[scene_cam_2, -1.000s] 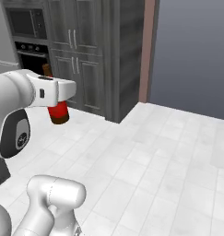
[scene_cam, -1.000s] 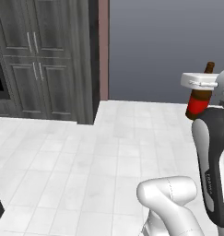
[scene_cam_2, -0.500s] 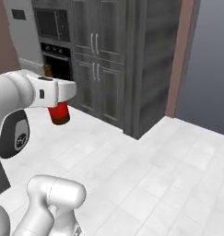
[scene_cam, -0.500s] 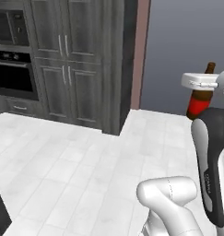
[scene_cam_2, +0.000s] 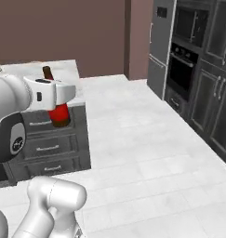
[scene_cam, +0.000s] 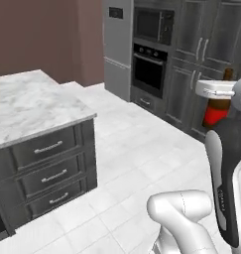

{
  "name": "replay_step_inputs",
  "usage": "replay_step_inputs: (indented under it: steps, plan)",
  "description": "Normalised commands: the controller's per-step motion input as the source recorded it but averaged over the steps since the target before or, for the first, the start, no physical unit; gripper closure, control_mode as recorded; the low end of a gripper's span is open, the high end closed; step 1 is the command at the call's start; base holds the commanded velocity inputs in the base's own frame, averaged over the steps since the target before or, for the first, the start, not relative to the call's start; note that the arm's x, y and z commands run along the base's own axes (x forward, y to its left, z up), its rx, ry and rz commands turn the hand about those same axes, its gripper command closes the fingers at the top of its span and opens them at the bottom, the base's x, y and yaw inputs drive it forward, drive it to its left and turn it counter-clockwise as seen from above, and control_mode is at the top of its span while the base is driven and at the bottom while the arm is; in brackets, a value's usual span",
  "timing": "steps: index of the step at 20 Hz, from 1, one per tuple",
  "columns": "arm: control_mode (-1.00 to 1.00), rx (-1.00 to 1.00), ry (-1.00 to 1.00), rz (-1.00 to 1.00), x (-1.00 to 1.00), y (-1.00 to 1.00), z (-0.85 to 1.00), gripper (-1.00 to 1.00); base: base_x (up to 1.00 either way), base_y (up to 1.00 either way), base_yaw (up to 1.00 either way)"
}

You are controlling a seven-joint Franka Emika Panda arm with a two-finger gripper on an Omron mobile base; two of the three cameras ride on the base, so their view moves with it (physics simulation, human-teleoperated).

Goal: Get the candle and the beer from the cabinet and move them to the dining counter.

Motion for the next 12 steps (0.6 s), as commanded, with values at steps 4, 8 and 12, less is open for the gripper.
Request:
replay_step_inputs:
  steps: [4,8,12]
  plan:
    - [1.0,0.0,0.0,0.0,0.0,0.0,0.0,1.0,0.18,0.0,0.98]
    - [1.0,0.0,0.0,0.0,0.0,0.0,0.0,1.0,0.78,-0.31,0.72]
    - [1.0,0.0,0.0,0.0,0.0,0.0,0.0,1.0,0.97,-0.61,0.17]
